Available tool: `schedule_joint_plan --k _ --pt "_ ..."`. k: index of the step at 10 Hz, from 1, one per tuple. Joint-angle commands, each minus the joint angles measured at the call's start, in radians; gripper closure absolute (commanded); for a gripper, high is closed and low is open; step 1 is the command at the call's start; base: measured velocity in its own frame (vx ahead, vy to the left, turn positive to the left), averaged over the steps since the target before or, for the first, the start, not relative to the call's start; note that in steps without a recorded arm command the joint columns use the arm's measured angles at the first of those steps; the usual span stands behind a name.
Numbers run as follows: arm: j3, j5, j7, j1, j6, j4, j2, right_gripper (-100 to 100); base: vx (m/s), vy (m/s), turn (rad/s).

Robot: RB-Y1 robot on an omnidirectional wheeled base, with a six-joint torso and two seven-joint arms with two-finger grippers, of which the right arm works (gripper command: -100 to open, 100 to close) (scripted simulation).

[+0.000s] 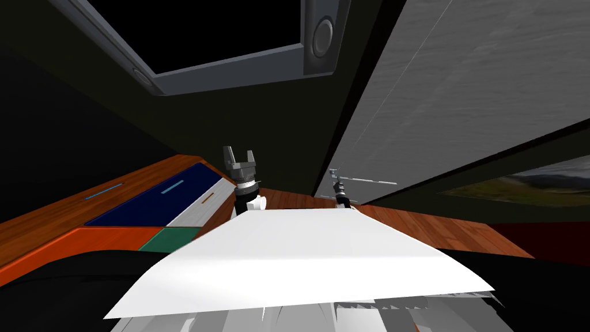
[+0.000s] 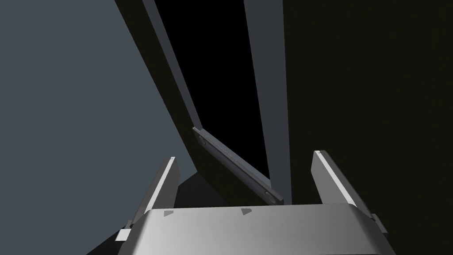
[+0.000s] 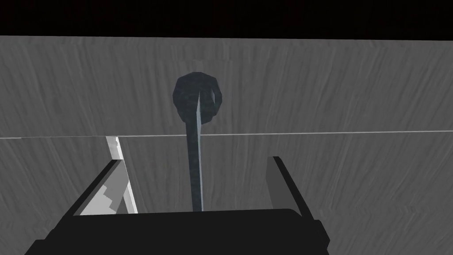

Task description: Pull the door open

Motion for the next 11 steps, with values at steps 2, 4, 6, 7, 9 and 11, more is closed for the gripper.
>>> schedule_joint_plan --k 2,4,6,7,9,11 --pt "-0.011 -0.009 -0.025 0.008 -0.038 0.04 -0.026 -100 0.108 0.004 0.064" --pt "-0.015 -0.012 -0.034 0.015 -0.046 0.045 -0.036 -100 0.158 -0.016 0.089" --pt "-0.014 -0.011 -0.031 0.021 -0.036 0.029 -0.034 100 0.022 -0.001 0.0" --pt "-0.014 -0.011 -0.031 0.021 -0.036 0.029 -0.034 100 -0.015 0.0 0.0" --pt "-0.014 -0.011 -0.031 0.021 -0.036 0.029 -0.034 100 -0.011 0.001 0.003" --pt "-0.014 -0.011 -0.031 0.021 -0.036 0.029 -0.034 100 0.0 0.0 0.0"
